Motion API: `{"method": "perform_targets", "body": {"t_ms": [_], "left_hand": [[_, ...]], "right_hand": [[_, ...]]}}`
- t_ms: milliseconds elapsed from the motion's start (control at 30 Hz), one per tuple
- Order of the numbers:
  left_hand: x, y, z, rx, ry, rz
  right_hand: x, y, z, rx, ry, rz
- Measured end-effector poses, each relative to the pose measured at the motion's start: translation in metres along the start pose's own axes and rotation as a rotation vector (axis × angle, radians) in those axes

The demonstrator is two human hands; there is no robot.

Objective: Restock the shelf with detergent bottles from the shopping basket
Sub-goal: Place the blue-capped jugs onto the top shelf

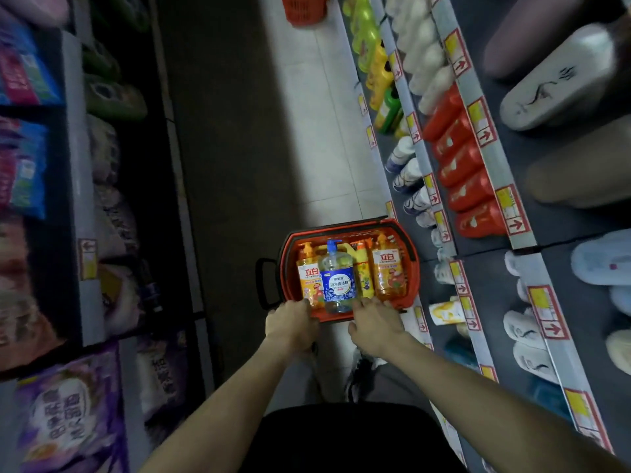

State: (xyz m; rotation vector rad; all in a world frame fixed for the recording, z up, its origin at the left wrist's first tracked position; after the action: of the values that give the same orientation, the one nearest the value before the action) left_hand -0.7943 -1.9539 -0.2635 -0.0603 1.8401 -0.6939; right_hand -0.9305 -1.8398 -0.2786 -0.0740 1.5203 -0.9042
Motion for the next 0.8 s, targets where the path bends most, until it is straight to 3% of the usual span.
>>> {"method": "perform_targets", "body": {"t_ms": [467,667,800], "left_hand": [[0.152,0.040,0.015,0.239,-0.045,0.094],[0.210,0.073,0.008,0.098,-0.122,0.100],[0.246,0.093,0.007,0.026,-0.163,0.101]], "right_hand": [[0.146,0.025,-0.032,0.141,0.076,0.108],[0.195,0.060,-0.054,0.173,0.078,0.195],[0.226,0.085,-0.065,0.340,0.107,0.253]]}}
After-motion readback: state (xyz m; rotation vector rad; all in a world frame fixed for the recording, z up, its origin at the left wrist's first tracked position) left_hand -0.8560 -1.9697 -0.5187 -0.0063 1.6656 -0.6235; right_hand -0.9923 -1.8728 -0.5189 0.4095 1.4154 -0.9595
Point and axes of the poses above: each hand's wrist, its own x-axis towards the middle knuckle, its own y-axis out of the palm, z = x × y, the point moved 4 cm from there along x, towards the middle knuckle, and after that the axes turned 6 degrees about z, right-handed, at the moved point
